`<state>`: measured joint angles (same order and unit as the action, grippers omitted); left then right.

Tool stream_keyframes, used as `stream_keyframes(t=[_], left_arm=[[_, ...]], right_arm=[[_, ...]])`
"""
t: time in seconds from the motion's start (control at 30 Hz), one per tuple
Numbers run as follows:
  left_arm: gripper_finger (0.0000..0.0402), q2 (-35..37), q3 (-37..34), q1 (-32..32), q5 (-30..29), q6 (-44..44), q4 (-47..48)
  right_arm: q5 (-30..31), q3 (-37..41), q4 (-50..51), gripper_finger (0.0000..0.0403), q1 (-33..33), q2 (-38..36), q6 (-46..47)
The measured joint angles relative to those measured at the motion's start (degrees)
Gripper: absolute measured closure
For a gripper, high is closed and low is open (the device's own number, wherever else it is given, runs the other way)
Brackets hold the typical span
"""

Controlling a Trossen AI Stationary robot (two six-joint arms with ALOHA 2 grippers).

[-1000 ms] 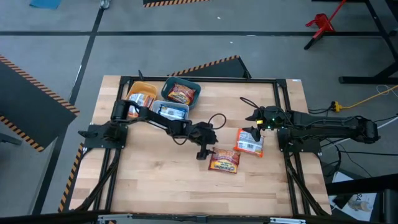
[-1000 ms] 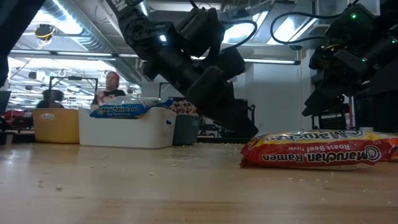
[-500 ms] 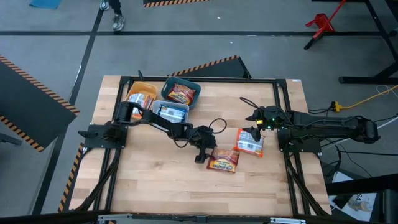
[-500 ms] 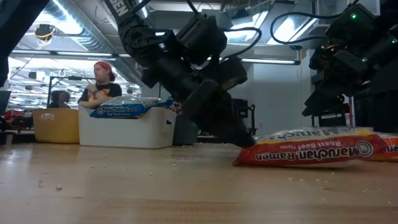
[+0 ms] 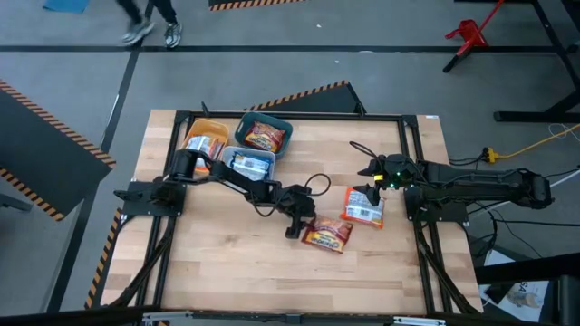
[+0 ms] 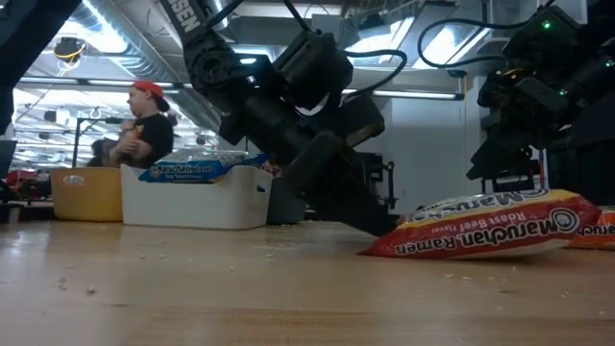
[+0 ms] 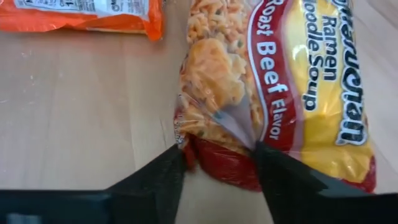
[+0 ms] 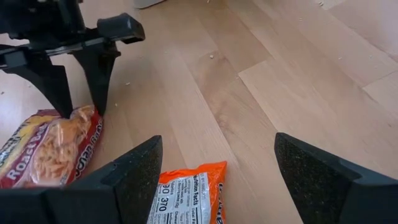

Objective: Sort Maruchan noodles
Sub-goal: Put the red noodle into the blue bin

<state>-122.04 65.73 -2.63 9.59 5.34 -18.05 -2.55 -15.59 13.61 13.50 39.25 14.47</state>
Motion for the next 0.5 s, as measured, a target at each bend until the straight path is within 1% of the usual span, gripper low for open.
stream_keyframes(t=[0.23,0.37,0.43,0.5], left_arm=[[0.0310,-0.11,0.00,-0.04,-0.21,-2.22,-0.76],[0.0376,-0.22,-0.02,-0.17,0.04,-5.01,-2.17],[0.0393,-0.22,-0.04,-0.20,0.00,-5.74,-2.38],[0.0395,-0.12,-0.05,-0.20,0.02,-7.48,-2.39]], right_arm=[[0.08,0.00,0.02,0.0107,0.00,0.00,0.06],[0.16,0.00,0.02,0.0107,0.00,0.01,0.14],[0.16,0.00,0.02,0.0107,0.00,0.01,0.20],[0.16,0.00,0.02,0.0107,0.00,0.00,0.20]])
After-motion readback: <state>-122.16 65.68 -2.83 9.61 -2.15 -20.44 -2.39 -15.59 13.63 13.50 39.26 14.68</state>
